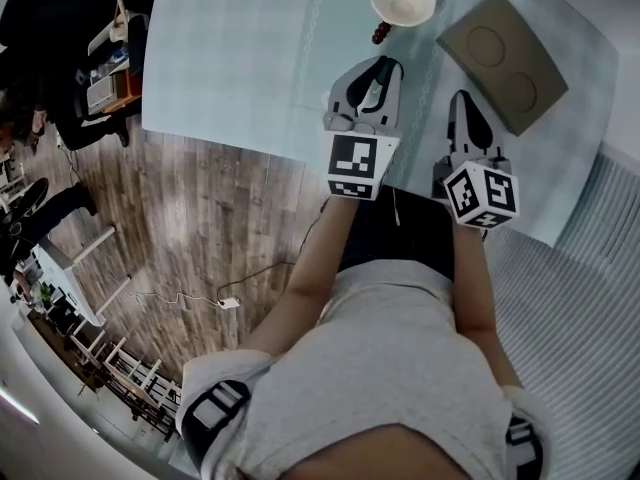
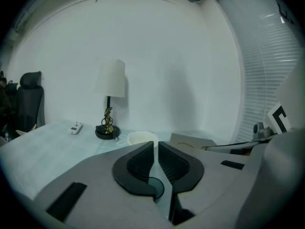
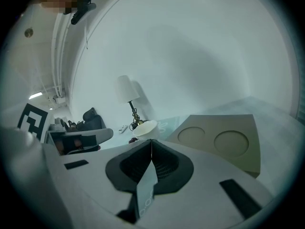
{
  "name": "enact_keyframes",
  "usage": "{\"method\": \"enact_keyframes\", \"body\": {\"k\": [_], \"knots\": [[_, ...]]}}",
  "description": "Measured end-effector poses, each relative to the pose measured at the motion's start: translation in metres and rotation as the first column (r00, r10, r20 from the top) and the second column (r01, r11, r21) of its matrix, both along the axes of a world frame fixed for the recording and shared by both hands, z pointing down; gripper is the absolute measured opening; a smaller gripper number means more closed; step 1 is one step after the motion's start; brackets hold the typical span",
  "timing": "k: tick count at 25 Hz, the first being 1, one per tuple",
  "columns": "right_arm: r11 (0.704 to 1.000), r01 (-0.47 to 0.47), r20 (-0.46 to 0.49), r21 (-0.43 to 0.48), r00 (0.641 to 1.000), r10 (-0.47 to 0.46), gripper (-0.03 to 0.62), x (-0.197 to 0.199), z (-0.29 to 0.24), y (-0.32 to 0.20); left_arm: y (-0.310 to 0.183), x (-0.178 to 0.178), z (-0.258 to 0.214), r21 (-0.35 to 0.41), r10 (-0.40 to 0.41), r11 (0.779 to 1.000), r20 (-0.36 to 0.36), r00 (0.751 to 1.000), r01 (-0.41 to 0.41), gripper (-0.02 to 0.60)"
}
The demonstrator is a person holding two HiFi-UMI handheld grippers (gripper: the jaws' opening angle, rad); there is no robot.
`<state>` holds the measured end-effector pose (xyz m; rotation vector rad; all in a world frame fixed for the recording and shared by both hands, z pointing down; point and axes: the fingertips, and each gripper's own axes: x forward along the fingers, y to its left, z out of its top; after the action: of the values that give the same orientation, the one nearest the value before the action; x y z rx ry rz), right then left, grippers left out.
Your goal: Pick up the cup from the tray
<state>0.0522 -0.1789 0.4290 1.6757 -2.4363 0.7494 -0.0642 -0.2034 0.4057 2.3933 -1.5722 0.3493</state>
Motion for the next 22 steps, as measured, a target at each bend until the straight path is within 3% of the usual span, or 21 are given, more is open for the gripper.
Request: {"method": "enact_keyframes", "body": {"k": [2,7,14,22], "knots": [[1.000,-0.004,0.000,0.013,1.000,0.004,0.006,0.001,-0.005,-0.002,0.001,0.004,-0.006,0.015,0.004,1.000,0.008,1.000,-0.004,0.008],[0.999,-0.004,-0.017,0.046,1.000,0.005,0.006,0.003,-0.019,-0.005,0.003,0.018,-0.018,0.020,0.020,1.000,-0.023,1.000,-0.020,0.008],[0.997,-0.010,-0.032,0.077,0.999,0.013,0.006,0.005,-0.034,-0.006,0.008,0.035,-0.029,0.038,0.062,0.997,0.004,0.998,-0.062,0.008],[0.996,-0.004,-0.039,0.093,0.999,0.008,0.006,0.003,-0.041,-0.001,0.014,0.036,-0.032,0.047,0.054,0.997,0.023,0.998,-0.055,0.008]]}}
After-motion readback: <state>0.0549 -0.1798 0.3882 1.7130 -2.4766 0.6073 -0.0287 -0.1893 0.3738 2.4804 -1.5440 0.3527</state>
